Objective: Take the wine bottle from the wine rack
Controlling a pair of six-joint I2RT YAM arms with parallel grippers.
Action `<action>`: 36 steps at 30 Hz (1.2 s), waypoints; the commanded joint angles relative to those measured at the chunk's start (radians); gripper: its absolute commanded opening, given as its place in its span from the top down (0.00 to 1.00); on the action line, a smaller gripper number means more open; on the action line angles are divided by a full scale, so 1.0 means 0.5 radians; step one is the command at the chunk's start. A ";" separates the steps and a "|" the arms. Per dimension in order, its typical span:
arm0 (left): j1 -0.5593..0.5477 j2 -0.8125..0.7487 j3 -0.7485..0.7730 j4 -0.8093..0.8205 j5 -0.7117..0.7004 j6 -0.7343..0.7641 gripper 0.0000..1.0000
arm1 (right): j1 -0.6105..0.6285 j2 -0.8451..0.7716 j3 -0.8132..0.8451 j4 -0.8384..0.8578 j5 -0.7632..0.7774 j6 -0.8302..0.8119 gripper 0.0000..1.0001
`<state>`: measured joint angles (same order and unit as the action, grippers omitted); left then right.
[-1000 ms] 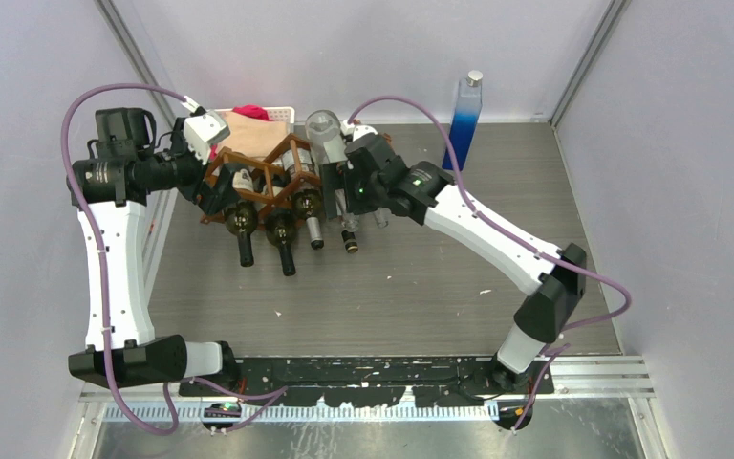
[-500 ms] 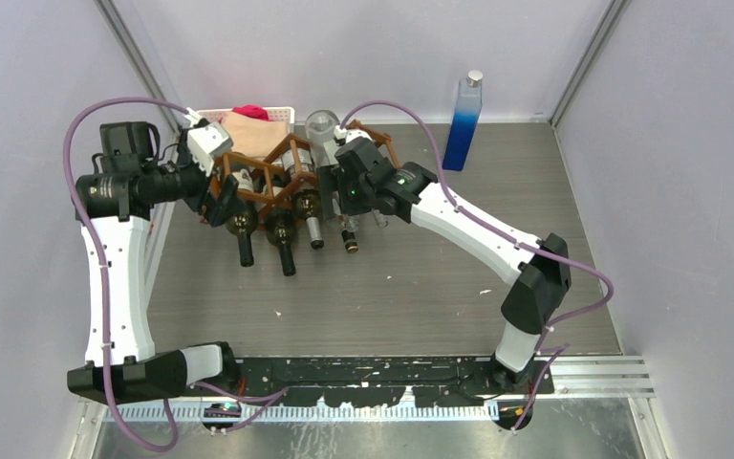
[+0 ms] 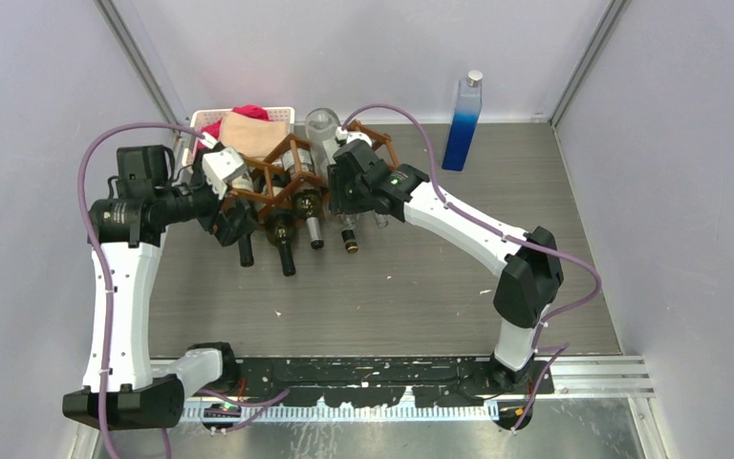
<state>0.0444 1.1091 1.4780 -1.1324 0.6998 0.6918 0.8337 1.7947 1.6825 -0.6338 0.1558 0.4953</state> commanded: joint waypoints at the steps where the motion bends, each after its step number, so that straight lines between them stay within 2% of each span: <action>1: -0.034 -0.056 -0.057 0.183 0.076 0.060 0.00 | 0.013 -0.265 -0.021 0.273 -0.067 -0.013 0.98; 6: -0.070 -0.076 -0.113 0.232 0.111 0.178 0.00 | -0.006 -0.461 -0.145 0.441 -0.239 0.001 0.99; 15: -0.073 -0.119 -0.226 0.488 0.320 0.278 0.00 | -0.137 -0.716 -0.335 0.722 -0.768 0.320 0.99; 18: -0.185 -0.171 -0.309 0.628 0.287 0.402 0.00 | -0.139 -0.814 -0.391 0.766 -0.827 0.393 0.99; 27: -0.416 -0.116 -0.321 0.826 0.107 0.601 0.00 | -0.138 -0.993 -0.413 0.726 -0.956 0.462 0.99; 30: -0.495 -0.134 -0.383 0.922 0.093 0.812 0.00 | -0.138 -1.011 -0.401 0.706 -1.031 0.486 0.99; 33: -0.558 -0.186 -0.503 1.219 0.092 0.932 0.00 | -0.137 -1.001 -0.362 0.650 -1.135 0.501 0.99; 36: -0.582 -0.214 -0.548 1.270 0.195 1.128 0.00 | -0.127 -0.994 -0.338 0.628 -1.273 0.498 0.99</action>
<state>-0.2302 1.0393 1.2232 -0.6502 0.7460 1.1007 0.7635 1.3674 1.4147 -0.5476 -0.3508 0.7677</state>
